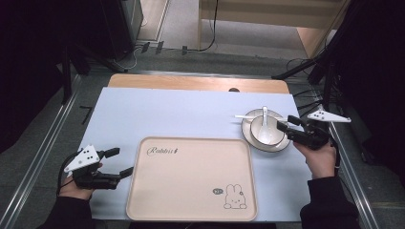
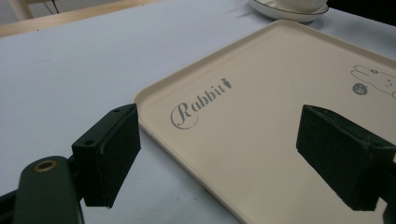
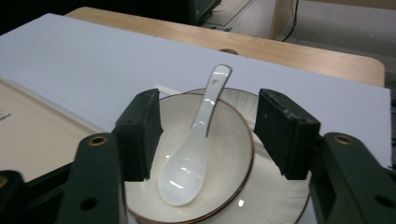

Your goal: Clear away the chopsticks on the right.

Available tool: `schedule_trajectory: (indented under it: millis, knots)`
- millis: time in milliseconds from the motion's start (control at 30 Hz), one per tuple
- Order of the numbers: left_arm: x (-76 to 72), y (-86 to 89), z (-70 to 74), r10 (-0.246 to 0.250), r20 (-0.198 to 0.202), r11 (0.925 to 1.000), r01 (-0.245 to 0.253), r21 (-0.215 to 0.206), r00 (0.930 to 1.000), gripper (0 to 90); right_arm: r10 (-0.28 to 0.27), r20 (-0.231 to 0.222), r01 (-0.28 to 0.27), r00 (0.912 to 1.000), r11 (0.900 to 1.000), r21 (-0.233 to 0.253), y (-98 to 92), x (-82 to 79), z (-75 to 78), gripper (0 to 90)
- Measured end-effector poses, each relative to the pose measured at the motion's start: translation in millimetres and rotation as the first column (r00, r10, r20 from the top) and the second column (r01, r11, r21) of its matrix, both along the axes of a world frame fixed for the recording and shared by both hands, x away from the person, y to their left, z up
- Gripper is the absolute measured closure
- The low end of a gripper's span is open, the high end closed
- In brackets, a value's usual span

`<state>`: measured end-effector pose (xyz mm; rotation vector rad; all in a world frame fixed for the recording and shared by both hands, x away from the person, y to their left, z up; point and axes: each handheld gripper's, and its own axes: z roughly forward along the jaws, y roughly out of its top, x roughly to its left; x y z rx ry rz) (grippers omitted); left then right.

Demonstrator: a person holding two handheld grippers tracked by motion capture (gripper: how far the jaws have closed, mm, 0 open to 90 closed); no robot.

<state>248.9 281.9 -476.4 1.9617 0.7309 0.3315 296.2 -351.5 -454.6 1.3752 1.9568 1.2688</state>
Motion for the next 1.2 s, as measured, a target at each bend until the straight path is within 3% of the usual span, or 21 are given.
schedule_trajectory:
  millis: [133,233,300,433,567,633,700,933,967,1200]
  knots:
    - [-0.9,1.4,-0.2,0.007,-0.001,1.0,-0.007,-0.001,1.0,14.2,-0.024,-0.019,0.025,0.9995,1.0,0.013,-15.6,10.1,0.6,53.9]
    - [-1.5,2.5,-0.8,0.012,-0.005,0.9999,-0.012,0.003,0.9999,14.2,-0.058,-0.037,0.06,0.9976,0.997,0.055,-29.8,17.2,-2.1,65.0]
    - [-1.4,3.0,-1.5,0.015,-0.006,0.9999,-0.015,0.005,0.9999,14.3,-0.089,-0.074,0.092,0.9933,0.995,0.039,-35.0,28.6,-10.6,76.7]
    - [-2.4,3.3,-1.5,0.014,-0.007,0.9999,-0.014,0.009,0.9999,14.3,-0.099,-0.102,0.1,0.9898,0.995,0.013,-34.1,41.6,-21.3,87.5]
    - [-4.1,3.9,-1.5,0.014,-0.006,0.9998,-0.014,0.013,0.9999,14.3,-0.099,-0.151,0.097,0.9837,0.995,-0.014,-37.6,59.9,-29.7,90.0]
    - [-4.5,4.7,-2.0,0.018,0.0,0.9998,-0.018,0.011,0.9998,14.3,-0.094,-0.15,0.095,0.9842,0.995,0.0,-42.6,67.2,-33.9,90.0]
    - [-4.5,5.8,-1.9,0.024,-0.003,0.9996,-0.024,0.014,0.9997,14.3,-0.095,-0.178,0.095,0.9795,0.995,-0.008,-44.6,75.1,-38.8,90.0]
    - [-5.3,5.9,-3.7,0.027,-0.01,0.9995,-0.026,0.017,0.9996,14.3,-0.069,-0.229,0.056,0.971,0.996,-0.062,-38.5,97.0,-55.4,90.0]
    - [-5.3,6.4,-4.0,0.028,-0.012,0.9995,-0.028,0.018,0.9995,14.3,-0.071,-0.248,0.058,0.9661,0.996,-0.062,-37.4,98.1,-57.7,90.0]
    - [-6.1,7.5,-3.2,0.028,-0.009,0.9995,-0.028,0.017,0.9996,14.3,-0.05,-0.284,0.034,0.9574,0.998,-0.062,-36.8,97.3,-62.3,90.0]
